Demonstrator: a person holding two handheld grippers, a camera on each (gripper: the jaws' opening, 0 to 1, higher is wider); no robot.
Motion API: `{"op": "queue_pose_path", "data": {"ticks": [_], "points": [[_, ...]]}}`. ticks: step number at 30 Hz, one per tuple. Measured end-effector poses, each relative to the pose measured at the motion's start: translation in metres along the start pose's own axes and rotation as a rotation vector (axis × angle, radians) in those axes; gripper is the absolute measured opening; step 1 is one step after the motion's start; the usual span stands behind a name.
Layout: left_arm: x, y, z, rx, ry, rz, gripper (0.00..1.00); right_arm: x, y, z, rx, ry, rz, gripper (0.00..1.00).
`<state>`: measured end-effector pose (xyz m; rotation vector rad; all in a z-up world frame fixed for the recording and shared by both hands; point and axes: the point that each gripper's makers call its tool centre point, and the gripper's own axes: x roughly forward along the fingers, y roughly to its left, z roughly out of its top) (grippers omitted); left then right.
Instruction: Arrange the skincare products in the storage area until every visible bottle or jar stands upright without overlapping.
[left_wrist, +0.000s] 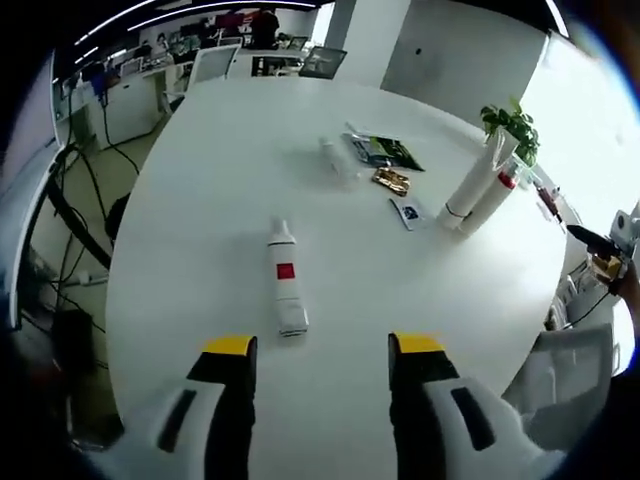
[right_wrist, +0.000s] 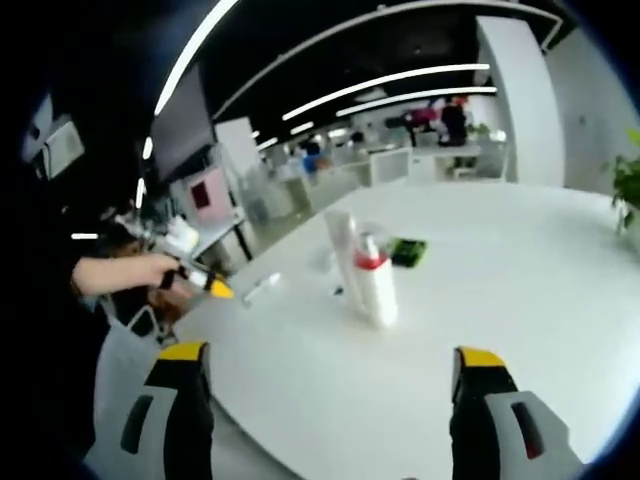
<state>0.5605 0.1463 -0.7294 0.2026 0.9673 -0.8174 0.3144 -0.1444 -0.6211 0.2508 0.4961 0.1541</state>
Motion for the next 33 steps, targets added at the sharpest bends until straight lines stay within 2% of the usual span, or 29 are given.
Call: {"op": "queue_pose_path", "data": {"ticks": [9, 13, 18, 24, 33], "points": [[0.022, 0.012, 0.013, 0.027, 0.003, 0.042, 0.44, 0.002, -0.008, -0.003, 0.028, 0.002, -0.013, 0.97], [0.032, 0.017, 0.021, 0.011, -0.007, 0.054, 0.47, 0.003, -0.012, 0.0, 0.047, -0.013, -0.016, 0.97], [0.042, 0.019, 0.028, 0.035, -0.007, 0.066, 0.46, 0.006, -0.015, 0.003, 0.062, -0.029, -0.016, 0.97], [0.051, 0.025, 0.027, 0.072, 0.012, 0.091, 0.43, 0.008, -0.018, 0.004, 0.069, -0.03, -0.015, 0.96], [0.057, 0.024, 0.026, 0.148, 0.028, 0.134, 0.36, 0.009, -0.021, 0.0, 0.079, -0.016, -0.017, 0.96]]}}
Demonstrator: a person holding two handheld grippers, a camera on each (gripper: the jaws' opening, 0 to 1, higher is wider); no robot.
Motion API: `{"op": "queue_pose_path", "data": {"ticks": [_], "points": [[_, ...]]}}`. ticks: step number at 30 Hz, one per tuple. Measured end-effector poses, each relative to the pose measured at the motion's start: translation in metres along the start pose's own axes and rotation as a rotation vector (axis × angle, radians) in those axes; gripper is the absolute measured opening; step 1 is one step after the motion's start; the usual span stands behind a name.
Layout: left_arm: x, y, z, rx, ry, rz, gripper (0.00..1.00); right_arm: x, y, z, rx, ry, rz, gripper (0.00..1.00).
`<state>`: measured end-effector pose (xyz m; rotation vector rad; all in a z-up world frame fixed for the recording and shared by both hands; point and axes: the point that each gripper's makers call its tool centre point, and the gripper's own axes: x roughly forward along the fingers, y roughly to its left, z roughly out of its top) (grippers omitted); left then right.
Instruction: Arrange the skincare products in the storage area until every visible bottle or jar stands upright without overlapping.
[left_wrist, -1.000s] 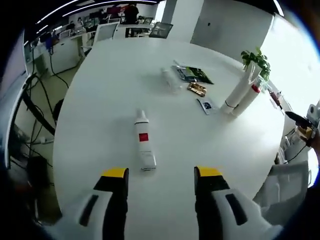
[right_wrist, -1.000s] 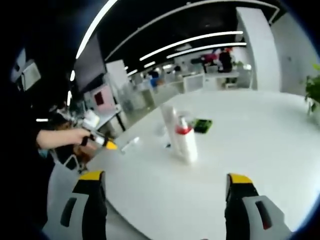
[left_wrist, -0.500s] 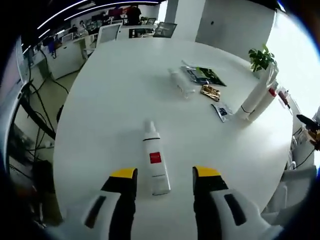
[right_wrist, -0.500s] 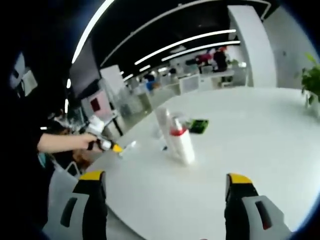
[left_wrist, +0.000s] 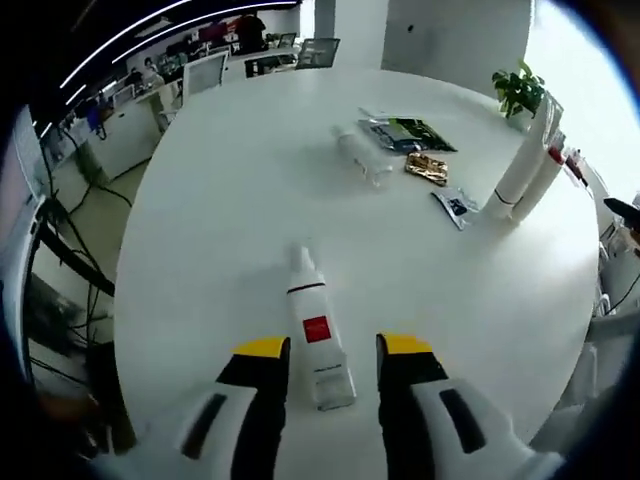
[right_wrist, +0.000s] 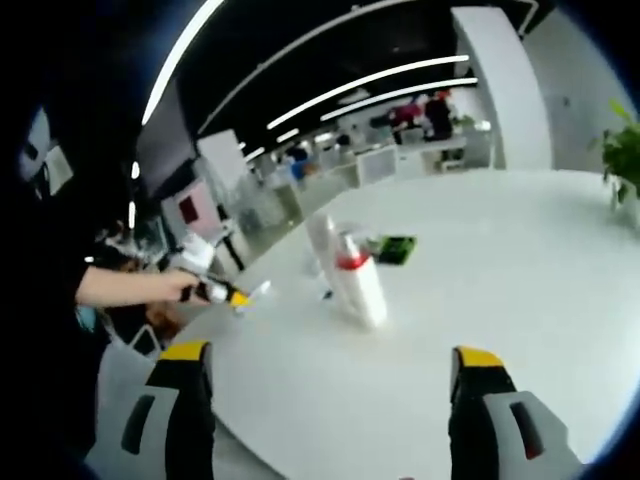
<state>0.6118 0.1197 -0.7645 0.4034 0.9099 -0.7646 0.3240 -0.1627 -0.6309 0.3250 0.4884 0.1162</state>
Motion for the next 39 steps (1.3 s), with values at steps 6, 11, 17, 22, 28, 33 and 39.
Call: {"op": "queue_pose_path", "data": {"ticks": [6, 11, 17, 22, 28, 33, 39], "points": [[0.006, 0.002, -0.003, 0.044, 0.031, 0.022, 0.32, 0.0, -0.002, 0.002, -0.003, -0.001, -0.004, 0.96], [0.008, 0.005, -0.003, 0.05, 0.043, 0.03, 0.28, 0.0, -0.003, 0.002, -0.008, 0.005, -0.005, 0.95], [0.009, 0.007, 0.001, 0.06, 0.03, 0.027, 0.25, 0.0, -0.002, 0.001, -0.008, 0.009, -0.004, 0.95], [0.008, 0.009, 0.003, 0.06, 0.025, 0.034, 0.25, -0.002, -0.002, 0.003, -0.009, 0.004, -0.004, 0.95], [0.005, 0.006, 0.003, 0.065, 0.021, 0.025, 0.24, -0.002, 0.0, 0.005, -0.008, -0.002, 0.001, 0.95], [0.001, 0.004, 0.004, 0.058, 0.006, 0.02, 0.24, 0.001, 0.005, 0.005, 0.003, -0.008, 0.017, 0.94], [-0.005, -0.001, 0.006, 0.063, -0.013, 0.013, 0.24, 0.007, 0.017, 0.005, 0.015, -0.015, 0.047, 0.93]]}}
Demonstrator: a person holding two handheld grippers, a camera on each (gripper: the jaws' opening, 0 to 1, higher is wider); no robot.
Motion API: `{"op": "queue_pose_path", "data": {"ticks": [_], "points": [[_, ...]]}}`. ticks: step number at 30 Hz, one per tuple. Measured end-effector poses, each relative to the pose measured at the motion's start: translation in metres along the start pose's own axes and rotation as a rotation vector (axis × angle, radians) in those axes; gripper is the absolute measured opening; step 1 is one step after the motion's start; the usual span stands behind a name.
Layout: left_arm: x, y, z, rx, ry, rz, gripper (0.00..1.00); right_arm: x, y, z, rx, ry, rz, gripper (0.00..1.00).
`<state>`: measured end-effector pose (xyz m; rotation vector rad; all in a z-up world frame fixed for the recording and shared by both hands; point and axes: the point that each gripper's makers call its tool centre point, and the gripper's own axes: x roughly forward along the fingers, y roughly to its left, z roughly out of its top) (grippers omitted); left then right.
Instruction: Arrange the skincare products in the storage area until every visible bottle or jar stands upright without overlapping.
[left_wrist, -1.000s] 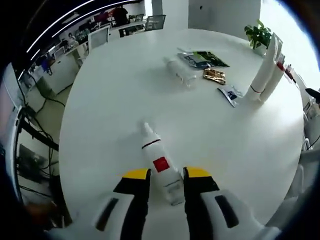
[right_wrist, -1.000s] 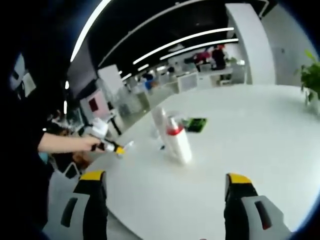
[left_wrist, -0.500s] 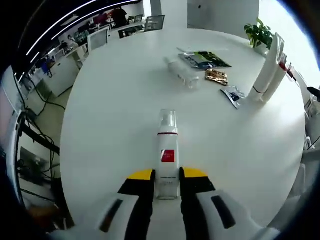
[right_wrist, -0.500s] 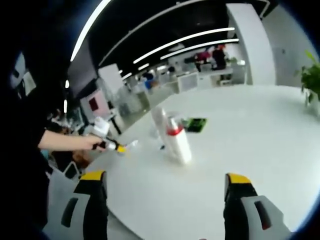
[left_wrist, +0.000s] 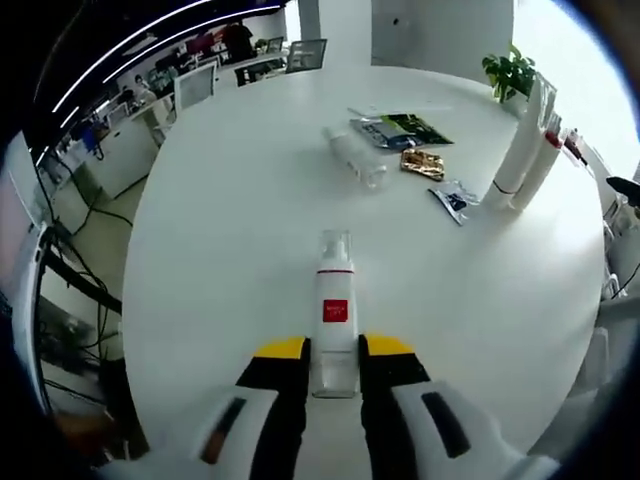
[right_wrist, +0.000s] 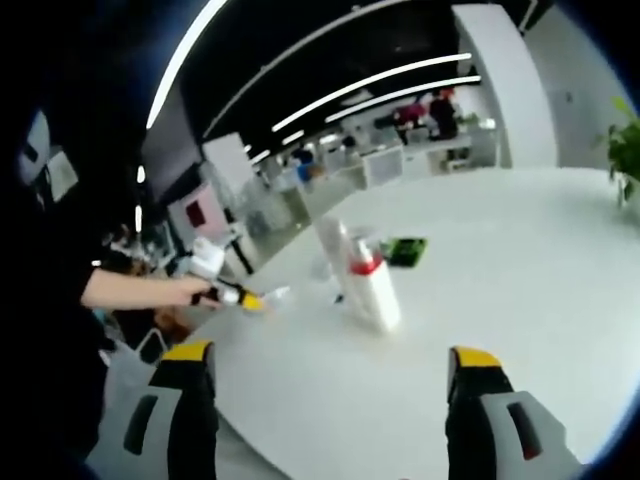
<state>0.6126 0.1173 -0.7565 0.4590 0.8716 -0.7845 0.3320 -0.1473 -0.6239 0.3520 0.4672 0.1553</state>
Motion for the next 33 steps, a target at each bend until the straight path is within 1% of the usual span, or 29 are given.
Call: {"op": "queue_pose_path", "data": {"ticks": [3, 8, 11, 15, 18, 20, 23, 26, 28, 30, 31, 33], "points": [[-0.002, -0.001, -0.001, -0.001, -0.005, 0.001, 0.24, 0.003, 0.006, 0.001, 0.009, -0.009, 0.017, 0.93], [-0.006, -0.003, 0.002, -0.004, -0.026, 0.0, 0.24, 0.008, 0.012, -0.002, 0.021, -0.009, 0.035, 0.92], [-0.011, -0.005, 0.005, -0.01, -0.045, -0.003, 0.23, 0.01, 0.016, -0.004, 0.021, -0.001, 0.047, 0.91], [-0.016, -0.007, 0.012, -0.013, -0.078, -0.007, 0.23, 0.012, 0.017, -0.002, 0.026, -0.007, 0.056, 0.91], [-0.022, -0.008, 0.019, -0.025, -0.11, -0.008, 0.23, 0.014, 0.019, 0.001, 0.033, -0.016, 0.065, 0.91], [-0.029, -0.012, 0.026, -0.024, -0.138, -0.014, 0.23, 0.017, 0.023, 0.003, 0.037, -0.023, 0.078, 0.91], [-0.041, -0.022, 0.037, 0.013, -0.178, -0.021, 0.23, 0.021, 0.03, 0.006, 0.047, -0.033, 0.098, 0.91], [-0.052, -0.029, 0.047, 0.024, -0.216, -0.029, 0.23, 0.026, 0.036, 0.008, 0.051, -0.036, 0.119, 0.9], [-0.061, -0.035, 0.055, 0.024, -0.25, -0.042, 0.23, 0.03, 0.045, 0.01, 0.086, -0.05, 0.158, 0.89], [-0.068, -0.04, 0.062, 0.046, -0.275, -0.045, 0.23, 0.032, 0.052, 0.015, 0.117, -0.079, 0.192, 0.89], [-0.072, -0.043, 0.066, 0.059, -0.288, -0.046, 0.23, 0.033, 0.055, 0.017, 0.134, -0.094, 0.206, 0.89], [-0.082, -0.051, 0.073, 0.072, -0.309, -0.056, 0.23, 0.035, 0.058, 0.018, 0.147, -0.102, 0.214, 0.89]]}}
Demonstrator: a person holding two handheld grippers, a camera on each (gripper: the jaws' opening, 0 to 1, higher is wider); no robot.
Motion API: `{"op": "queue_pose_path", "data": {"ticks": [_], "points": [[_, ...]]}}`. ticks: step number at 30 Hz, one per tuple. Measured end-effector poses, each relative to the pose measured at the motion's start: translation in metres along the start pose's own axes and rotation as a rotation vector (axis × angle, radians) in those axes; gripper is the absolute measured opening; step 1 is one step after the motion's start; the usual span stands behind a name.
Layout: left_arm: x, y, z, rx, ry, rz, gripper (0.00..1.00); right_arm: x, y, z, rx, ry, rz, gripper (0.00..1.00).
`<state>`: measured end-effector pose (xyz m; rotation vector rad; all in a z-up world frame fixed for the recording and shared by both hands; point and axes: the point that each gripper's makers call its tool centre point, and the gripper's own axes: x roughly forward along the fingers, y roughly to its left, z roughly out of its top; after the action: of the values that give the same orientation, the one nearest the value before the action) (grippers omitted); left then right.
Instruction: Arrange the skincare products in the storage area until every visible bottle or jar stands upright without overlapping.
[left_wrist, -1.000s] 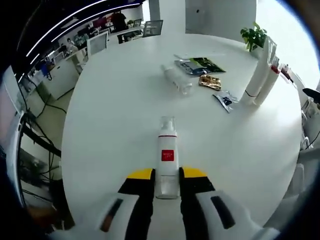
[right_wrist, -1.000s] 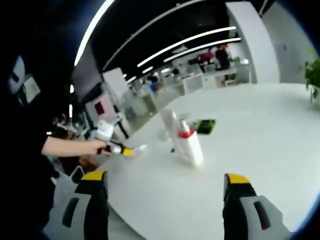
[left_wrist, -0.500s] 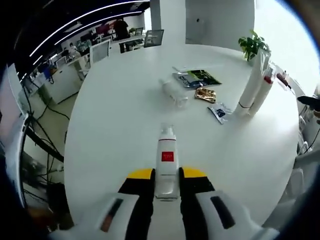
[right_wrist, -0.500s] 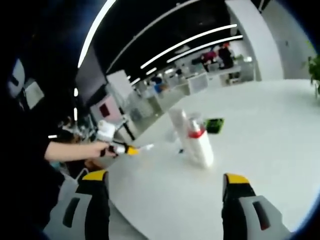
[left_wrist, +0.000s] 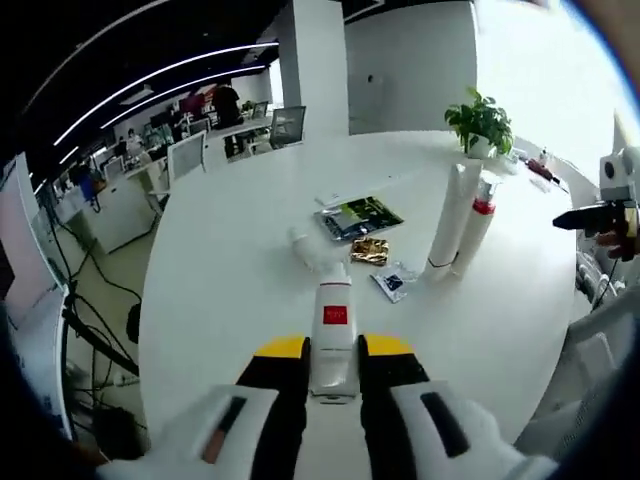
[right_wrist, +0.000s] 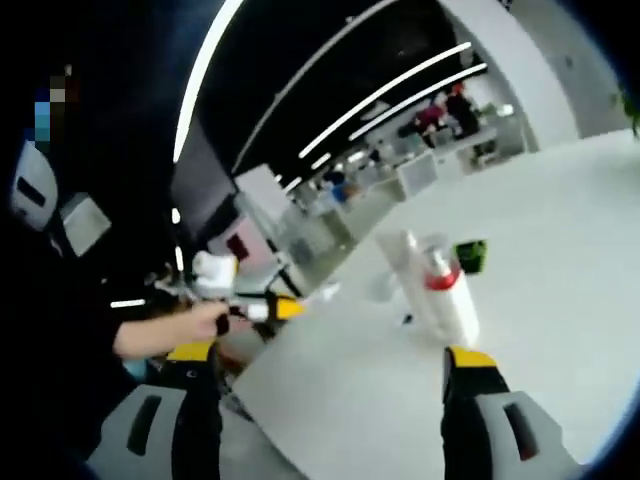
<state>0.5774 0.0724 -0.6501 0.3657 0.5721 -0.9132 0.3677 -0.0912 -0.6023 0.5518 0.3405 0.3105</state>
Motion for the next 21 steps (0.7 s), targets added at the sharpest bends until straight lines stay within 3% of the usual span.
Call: {"op": "queue_pose_path", "data": {"ticks": [7, 16, 21], "points": [[-0.03, -0.033, 0.043, 0.033, -0.119, -0.055, 0.23, 0.01, 0.012, -0.002, 0.0, 0.015, 0.033, 0.9], [-0.059, -0.065, 0.077, 0.073, -0.221, -0.1, 0.23, 0.026, 0.037, 0.002, 0.002, 0.016, 0.107, 0.89], [-0.074, -0.083, 0.087, 0.121, -0.274, -0.104, 0.23, 0.034, 0.057, 0.018, 0.069, -0.063, 0.177, 0.89]]}}
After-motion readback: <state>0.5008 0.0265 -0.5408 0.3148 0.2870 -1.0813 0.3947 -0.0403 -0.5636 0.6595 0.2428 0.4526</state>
